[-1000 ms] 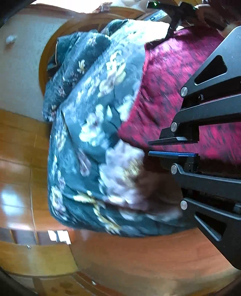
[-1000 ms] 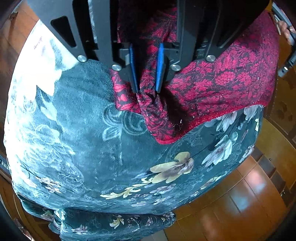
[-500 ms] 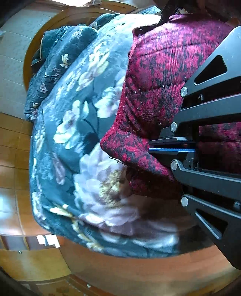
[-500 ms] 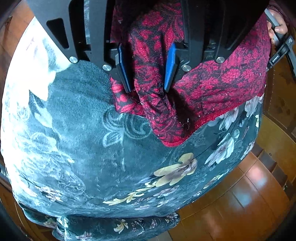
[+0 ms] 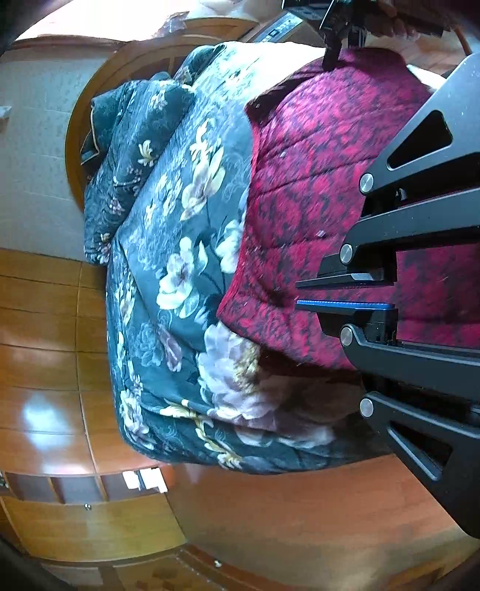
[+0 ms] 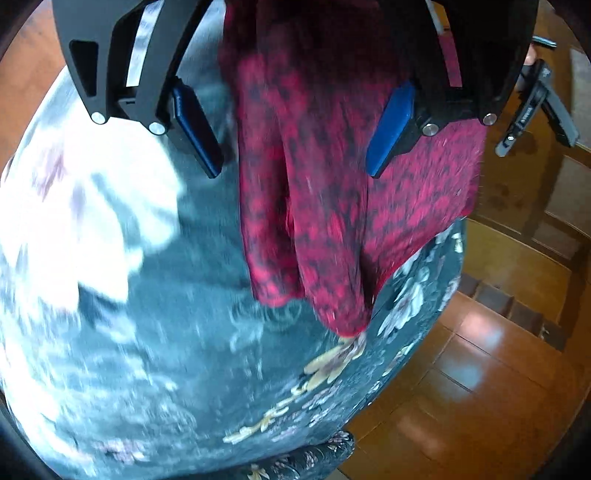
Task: Fold small clothes
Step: 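Fold the held edge over the top with the right gripper, then open the left gripper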
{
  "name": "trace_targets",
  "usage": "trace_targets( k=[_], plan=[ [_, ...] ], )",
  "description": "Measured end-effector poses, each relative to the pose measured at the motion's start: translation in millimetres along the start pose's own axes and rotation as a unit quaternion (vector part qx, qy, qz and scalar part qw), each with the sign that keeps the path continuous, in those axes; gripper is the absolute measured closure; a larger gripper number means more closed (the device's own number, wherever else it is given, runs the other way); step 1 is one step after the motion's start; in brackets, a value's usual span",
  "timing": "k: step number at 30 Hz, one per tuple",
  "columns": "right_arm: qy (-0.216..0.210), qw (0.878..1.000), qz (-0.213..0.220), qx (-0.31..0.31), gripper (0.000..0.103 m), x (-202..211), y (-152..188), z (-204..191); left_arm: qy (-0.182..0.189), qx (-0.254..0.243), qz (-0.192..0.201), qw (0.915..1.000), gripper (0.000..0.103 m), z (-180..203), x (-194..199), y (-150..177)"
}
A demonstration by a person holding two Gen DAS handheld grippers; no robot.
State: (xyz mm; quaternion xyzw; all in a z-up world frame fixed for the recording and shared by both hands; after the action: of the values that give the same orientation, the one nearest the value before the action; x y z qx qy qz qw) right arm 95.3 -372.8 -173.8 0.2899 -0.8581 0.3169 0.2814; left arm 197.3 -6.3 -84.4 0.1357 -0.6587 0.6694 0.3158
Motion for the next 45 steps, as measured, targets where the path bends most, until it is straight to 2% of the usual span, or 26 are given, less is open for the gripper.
trace_targets(
  k=[5,6,8,9,10,16,24,28,32,33,36,38,41,42,45],
  plan=[
    [-0.049,0.998,-0.015,-0.035,0.020,2.5,20.4,-1.8,0.008,-0.005,-0.003,1.0000,0.099,14.7,16.2,12.8],
    [-0.052,0.998,-0.012,-0.035,0.020,3.9,22.5,-2.0,0.009,-0.007,-0.004,0.9999,0.096,17.3,18.5,15.6],
    [-0.062,0.997,-0.013,-0.043,0.020,6.2,25.9,-2.6,0.009,-0.004,-0.003,0.9999,0.073,20.2,23.3,19.6],
    [-0.066,0.997,-0.014,-0.046,0.020,7.5,27.4,-2.6,0.009,-0.003,-0.002,1.0000,0.065,21.7,25.6,21.2],
    [-0.069,0.996,-0.014,-0.046,0.020,8.8,28.6,-3.1,0.008,-0.004,0.000,1.0000,0.063,23.3,27.8,22.1],
    [-0.091,0.995,-0.014,-0.037,0.020,15.8,39.0,-7.5,0.016,-0.014,-0.002,0.9998,0.063,40.2,36.4,29.6],
    [-0.140,0.988,-0.019,-0.062,0.020,13.7,44.3,4.5,0.070,-0.033,-0.026,0.9966,0.063,82.3,22.8,39.6],
    [-0.160,0.985,-0.020,-0.068,0.025,17.3,43.7,8.6,0.080,-0.034,-0.051,0.9949,0.063,94.6,4.4,47.9],
    [-0.171,0.983,-0.023,-0.053,0.039,20.9,44.5,7.5,0.081,-0.025,-0.080,0.9932,0.063,96.2,-15.0,54.6],
    [-0.176,0.983,-0.023,-0.046,0.040,23.9,45.5,5.7,0.082,-0.023,-0.086,0.9926,0.063,96.1,-20.1,56.9],
    [-0.168,0.985,-0.030,-0.031,0.040,20.9,46.4,7.4,0.080,-0.030,-0.094,0.9919,0.063,95.9,-28.3,61.8],
    [-0.170,0.984,-0.039,-0.038,0.032,12.0,46.9,11.7,0.078,-0.031,-0.104,0.9911,0.063,95.7,-33.9,66.3],
    [-0.178,0.982,-0.042,-0.051,0.032,0.5,45.4,13.4,0.077,-0.034,-0.104,0.9910,0.063,95.0,-35.8,67.5],
    [-0.178,0.982,-0.039,-0.048,0.034,0.6,45.1,13.1,0.077,-0.037,-0.104,0.9909,0.063,95.1,-36.3,68.2],
    [-0.178,0.982,-0.038,-0.042,0.055,5.2,47.1,7.4,0.079,-0.036,-0.109,0.9902,0.063,93.8,-40.7,71.4]
  ],
)
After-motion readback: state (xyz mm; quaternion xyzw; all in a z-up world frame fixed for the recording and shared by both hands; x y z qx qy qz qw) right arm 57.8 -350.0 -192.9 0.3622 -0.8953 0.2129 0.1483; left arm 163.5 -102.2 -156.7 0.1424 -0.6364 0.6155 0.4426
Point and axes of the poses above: each gripper's, at about its wrist camera, not at the fingertips, and x roughly against the way its jaws point, z to its right, y to its underside, the point moved 10 cm from there along -x, roughly the way its jaws point, and after that the axes turned 6 degrees about z, right-handed, at the moved point
